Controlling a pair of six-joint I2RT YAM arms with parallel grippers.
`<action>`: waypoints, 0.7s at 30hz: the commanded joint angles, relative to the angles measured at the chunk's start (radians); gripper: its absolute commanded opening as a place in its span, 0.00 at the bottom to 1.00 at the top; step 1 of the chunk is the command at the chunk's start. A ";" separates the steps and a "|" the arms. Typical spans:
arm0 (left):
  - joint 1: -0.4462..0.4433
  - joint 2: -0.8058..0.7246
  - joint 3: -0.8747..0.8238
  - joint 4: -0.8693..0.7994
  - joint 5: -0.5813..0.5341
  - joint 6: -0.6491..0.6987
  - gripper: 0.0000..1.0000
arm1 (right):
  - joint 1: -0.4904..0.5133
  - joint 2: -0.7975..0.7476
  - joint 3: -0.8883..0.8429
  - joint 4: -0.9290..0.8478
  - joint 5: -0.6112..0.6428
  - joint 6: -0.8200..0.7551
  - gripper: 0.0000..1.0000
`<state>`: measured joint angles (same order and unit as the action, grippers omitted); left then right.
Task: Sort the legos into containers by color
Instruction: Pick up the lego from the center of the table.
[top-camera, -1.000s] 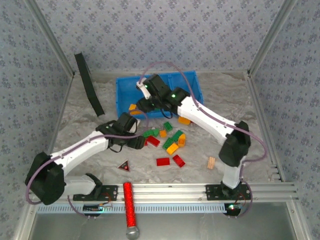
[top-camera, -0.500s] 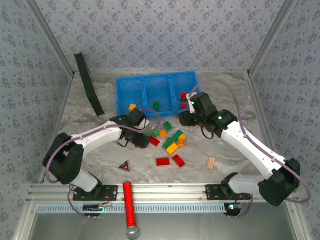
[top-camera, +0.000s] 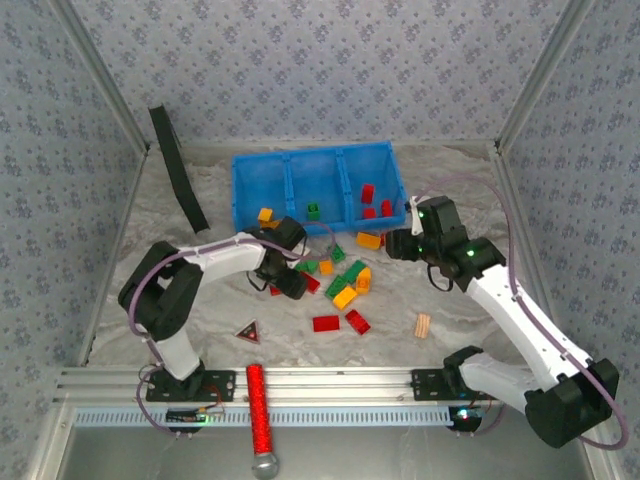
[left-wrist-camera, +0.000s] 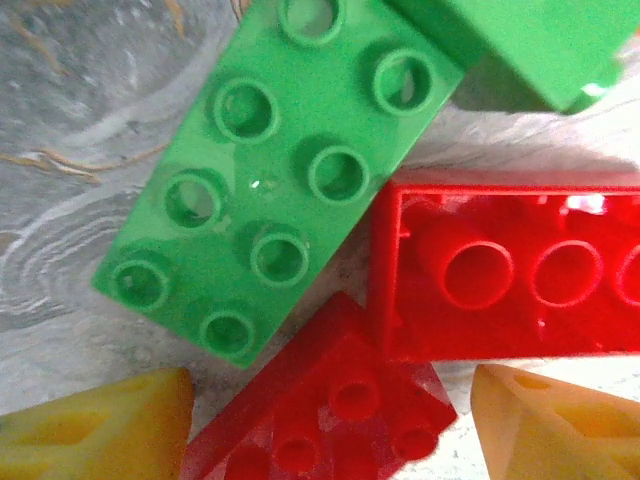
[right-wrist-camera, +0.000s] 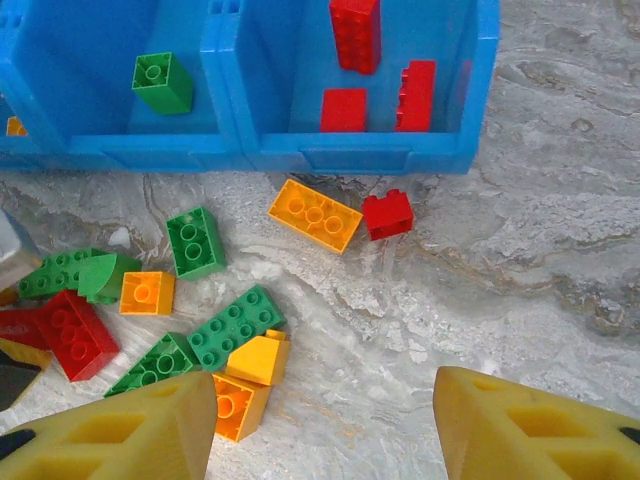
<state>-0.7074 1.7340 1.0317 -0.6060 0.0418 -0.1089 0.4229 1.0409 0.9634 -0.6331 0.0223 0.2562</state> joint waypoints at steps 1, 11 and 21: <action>-0.018 0.033 0.006 -0.051 0.035 -0.050 0.71 | -0.020 -0.013 -0.021 -0.016 -0.036 0.008 0.61; -0.100 0.039 -0.076 -0.067 0.049 -0.192 0.56 | -0.063 -0.002 -0.025 0.018 -0.068 -0.010 0.61; -0.172 0.001 -0.048 -0.142 0.049 -0.311 0.37 | -0.077 -0.016 -0.035 0.000 -0.076 -0.014 0.61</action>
<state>-0.8284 1.7218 1.0069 -0.5983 -0.0696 -0.3664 0.3546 1.0412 0.9447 -0.6201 -0.0418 0.2543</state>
